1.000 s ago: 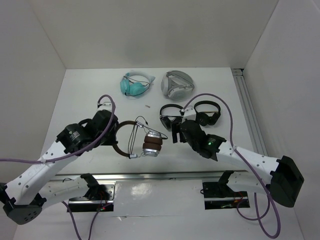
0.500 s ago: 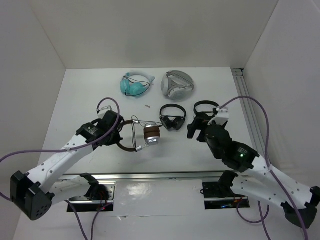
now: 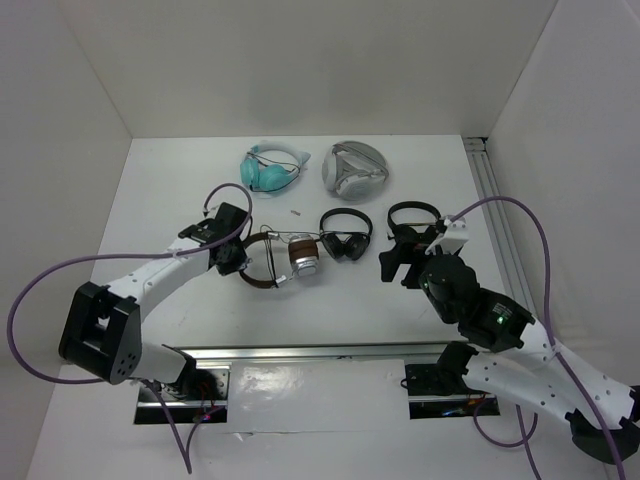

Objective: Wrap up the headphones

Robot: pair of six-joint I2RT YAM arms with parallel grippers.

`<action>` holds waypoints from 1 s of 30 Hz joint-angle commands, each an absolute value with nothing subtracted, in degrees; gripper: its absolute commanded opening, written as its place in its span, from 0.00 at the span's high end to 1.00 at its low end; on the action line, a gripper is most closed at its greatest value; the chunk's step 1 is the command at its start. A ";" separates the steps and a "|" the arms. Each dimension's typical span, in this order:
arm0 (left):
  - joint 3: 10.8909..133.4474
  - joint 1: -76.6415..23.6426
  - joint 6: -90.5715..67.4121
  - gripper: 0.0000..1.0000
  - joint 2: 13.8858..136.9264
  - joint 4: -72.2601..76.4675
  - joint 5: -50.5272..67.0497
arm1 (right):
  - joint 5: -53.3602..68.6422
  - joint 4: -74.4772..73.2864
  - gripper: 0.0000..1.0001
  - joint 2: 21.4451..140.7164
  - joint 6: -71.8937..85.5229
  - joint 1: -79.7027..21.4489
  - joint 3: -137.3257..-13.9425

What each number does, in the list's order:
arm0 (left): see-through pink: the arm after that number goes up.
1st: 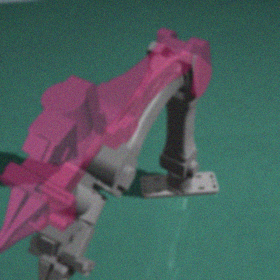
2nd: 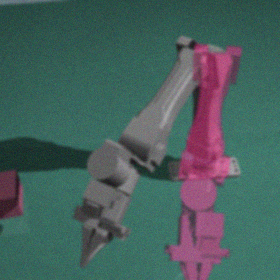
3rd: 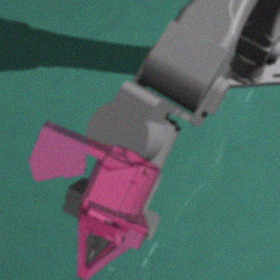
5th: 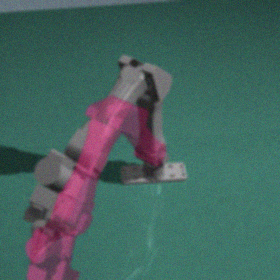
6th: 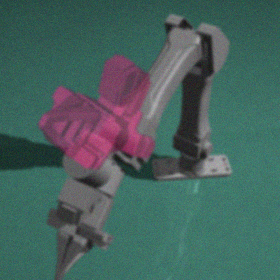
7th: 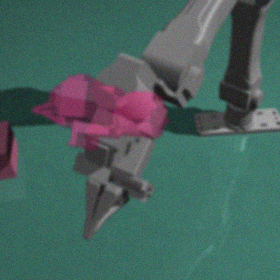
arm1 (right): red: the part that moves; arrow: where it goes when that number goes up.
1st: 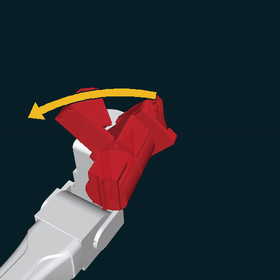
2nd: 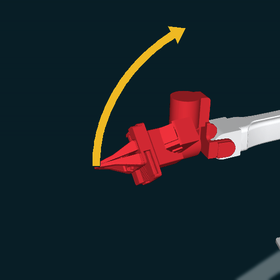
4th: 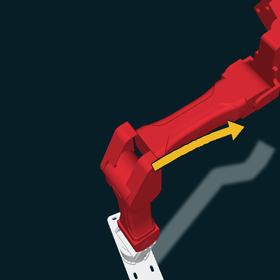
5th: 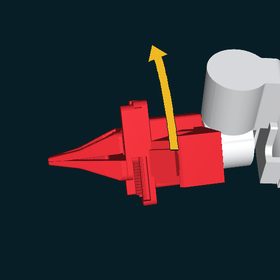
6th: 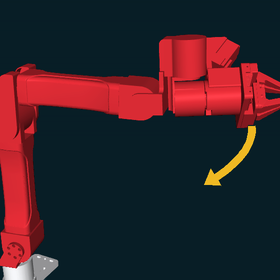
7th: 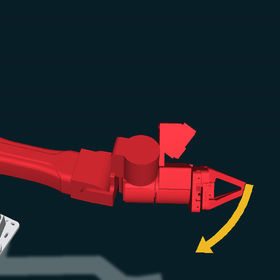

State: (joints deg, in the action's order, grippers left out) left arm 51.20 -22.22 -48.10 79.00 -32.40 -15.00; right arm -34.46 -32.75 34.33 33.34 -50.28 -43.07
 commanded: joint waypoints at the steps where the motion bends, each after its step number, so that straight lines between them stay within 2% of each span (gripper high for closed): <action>1: 54.49 -20.83 -47.29 1.00 79.45 -27.69 -12.74 | -34.28 -33.31 0.00 35.33 32.43 -50.63 -44.03; 12: 54.58 -23.03 -50.10 1.00 72.25 -35.68 -13.54 | -33.13 -32.78 0.00 35.33 32.43 -51.15 -43.51; 18: 54.58 -23.03 -52.03 1.00 72.77 -38.14 -13.54 | -33.13 -32.78 0.00 34.72 32.43 -51.15 -42.98; 30: 60.11 -17.32 -47.99 1.00 87.87 -34.54 -7.65 | -32.61 -32.26 0.00 35.24 32.43 -51.15 -42.45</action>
State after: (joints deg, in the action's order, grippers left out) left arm 55.61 -19.46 -49.08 85.17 -38.44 -10.68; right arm -32.34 -32.71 34.94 32.95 -50.76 -42.63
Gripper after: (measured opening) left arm 0.079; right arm 0.999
